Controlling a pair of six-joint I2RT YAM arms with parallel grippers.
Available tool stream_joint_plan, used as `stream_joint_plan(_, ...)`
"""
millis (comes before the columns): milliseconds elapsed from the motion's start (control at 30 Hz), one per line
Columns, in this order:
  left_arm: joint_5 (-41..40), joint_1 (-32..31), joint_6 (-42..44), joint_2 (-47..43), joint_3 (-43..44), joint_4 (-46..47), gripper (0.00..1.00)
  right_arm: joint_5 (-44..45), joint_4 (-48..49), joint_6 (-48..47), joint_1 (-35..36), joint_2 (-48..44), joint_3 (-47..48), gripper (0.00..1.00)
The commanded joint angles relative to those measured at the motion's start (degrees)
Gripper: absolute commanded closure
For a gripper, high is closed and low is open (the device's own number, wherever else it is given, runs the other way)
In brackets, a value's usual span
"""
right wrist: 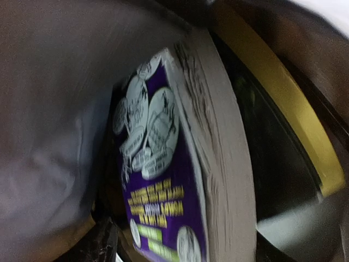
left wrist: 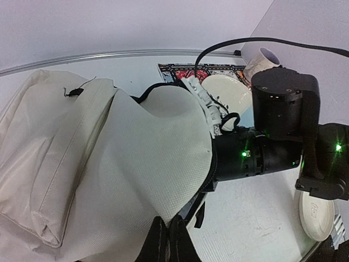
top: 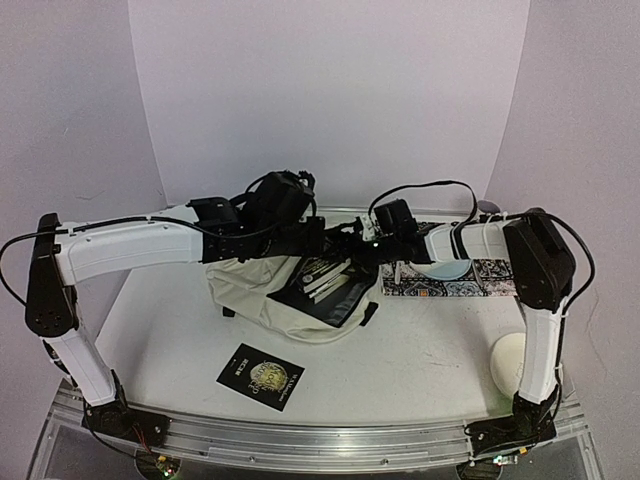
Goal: Pack the student bag
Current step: Place the book in the largest pocket of the bag, then adjust the book at the center of the board.
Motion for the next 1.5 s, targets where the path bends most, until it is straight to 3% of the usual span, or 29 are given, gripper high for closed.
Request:
stream_joint_plan(0, -0.43, -0.42, -1.41, -2.88, -1.00, 3.73, 1.00, 0.56, -3.42, -6.21, 0.29, -7.61, -4.90, 0.26)
stream_joint_plan(267, -1.86, -0.42, -4.66, -5.78, -7.21, 3.62, 0.76, 7.35, -6.32, -13.13, 0.28, -20.00, -18.20, 0.12)
stream_joint_plan(467, -0.17, -0.42, -8.97, -9.82, -14.03, 3.03, 0.49, 13.60, -9.57, -16.60, 0.29, -32.65, -25.67, 0.11)
stream_joint_plan(600, 1.56, -0.42, -13.48, -12.41, -19.60, 2.42, 0.23, 14.76, -10.22, -19.10, 1.06, -39.30, -28.38, 0.09)
stream_joint_plan(667, 1.95, -0.40, -16.13, -13.64, -22.43, 1.28, 0.14, 14.92, -10.60, -20.43, 2.47, -40.63, -28.57, 0.09)
stream_joint_plan(1167, 5.38, -0.38, -26.71, -16.79, -39.21, -7.51, 0.01, 17.26, -11.09, -26.20, 19.26, -34.68, -24.76, 0.09)
stream_joint_plan(1467, 6.51, 2.71, -26.01, -10.97, -40.94, -6.89, 0.01, 25.55, -14.74, -33.04, 31.53, -25.72, -18.69, 0.07)
